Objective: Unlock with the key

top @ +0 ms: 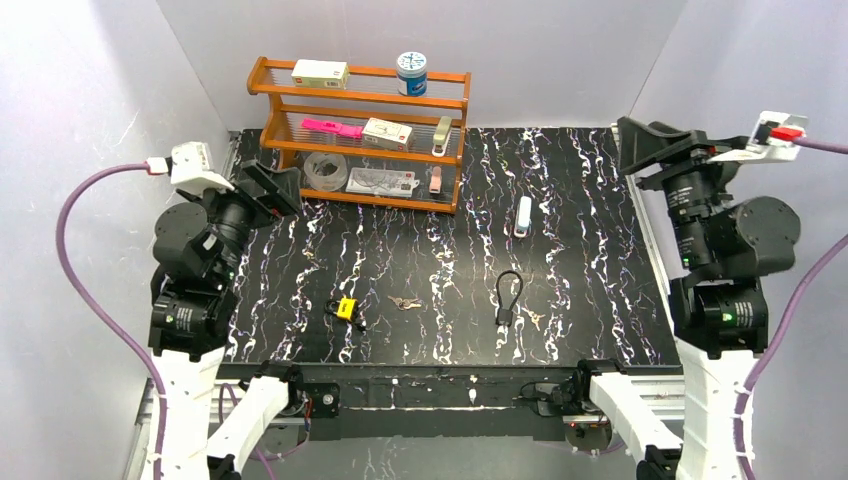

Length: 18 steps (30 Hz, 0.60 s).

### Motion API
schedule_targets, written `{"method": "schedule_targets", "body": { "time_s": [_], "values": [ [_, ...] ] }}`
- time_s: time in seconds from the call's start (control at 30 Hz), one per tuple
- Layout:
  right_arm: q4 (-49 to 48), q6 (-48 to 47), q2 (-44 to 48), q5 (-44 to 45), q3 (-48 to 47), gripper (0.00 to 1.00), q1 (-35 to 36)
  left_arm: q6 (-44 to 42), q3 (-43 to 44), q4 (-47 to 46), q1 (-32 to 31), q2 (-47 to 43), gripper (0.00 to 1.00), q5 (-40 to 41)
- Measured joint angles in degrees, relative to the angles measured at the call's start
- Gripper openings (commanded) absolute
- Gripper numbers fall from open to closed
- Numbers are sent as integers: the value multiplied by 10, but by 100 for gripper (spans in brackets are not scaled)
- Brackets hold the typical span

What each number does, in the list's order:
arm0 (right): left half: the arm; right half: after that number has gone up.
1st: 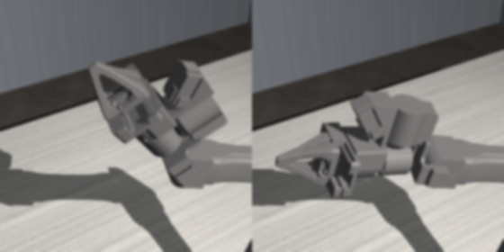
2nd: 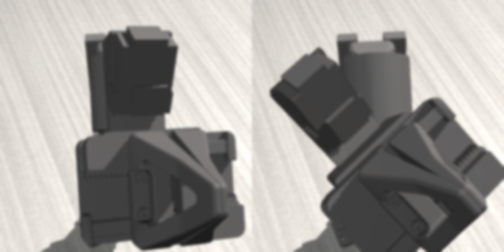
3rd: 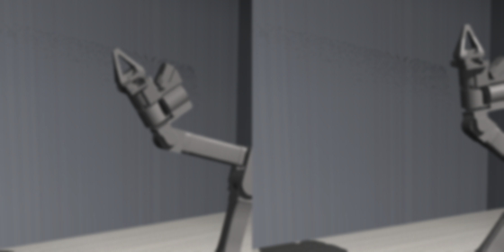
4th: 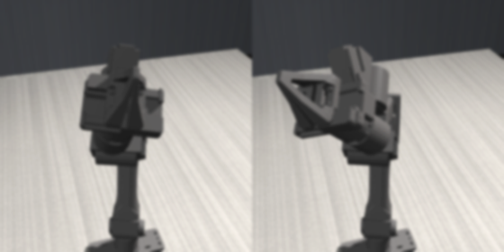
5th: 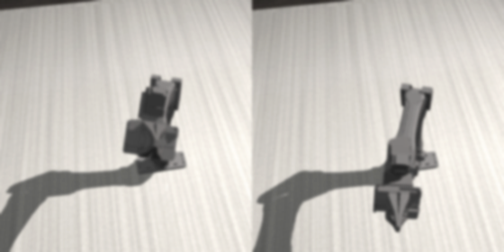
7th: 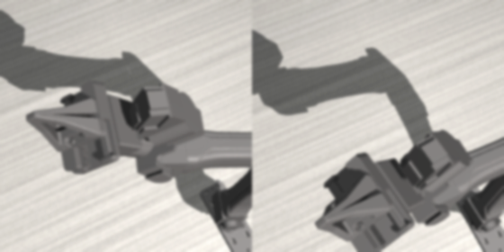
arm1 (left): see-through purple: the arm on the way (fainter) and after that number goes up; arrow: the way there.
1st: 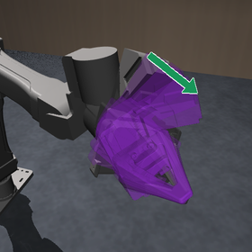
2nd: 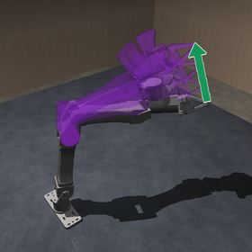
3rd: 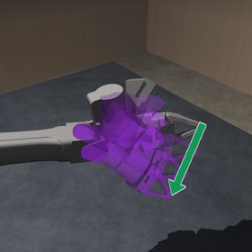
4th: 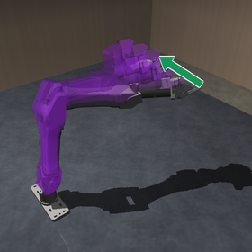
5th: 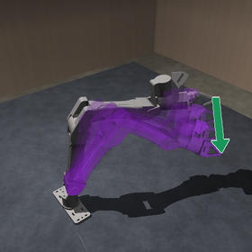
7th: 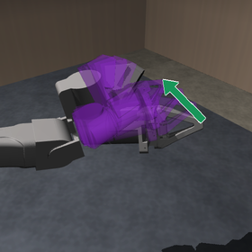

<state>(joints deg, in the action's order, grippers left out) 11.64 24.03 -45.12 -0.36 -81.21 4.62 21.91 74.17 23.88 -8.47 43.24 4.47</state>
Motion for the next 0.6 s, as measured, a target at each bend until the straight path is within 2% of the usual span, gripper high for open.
{"method": "schedule_targets", "body": {
  "time_s": [0.1, 0.2, 0.37, 0.6],
  "values": [
    [49, 19, -13, 2, 3, 66, 0, 26, -40, -18, 0, -7, 98, -32],
    [89, 38, -33, -5, 9, 73, 0, 45, -74, -26, 0, -13, 98, -50],
    [136, 55, -43, -63, 54, 76, 0, 62, -123, -25, 0, -21, 98, -60],
    [200, 68, -66, -163, 96, 71, 0, 96, -181, 14, 0, -27, 98, -82]
  ]
}}
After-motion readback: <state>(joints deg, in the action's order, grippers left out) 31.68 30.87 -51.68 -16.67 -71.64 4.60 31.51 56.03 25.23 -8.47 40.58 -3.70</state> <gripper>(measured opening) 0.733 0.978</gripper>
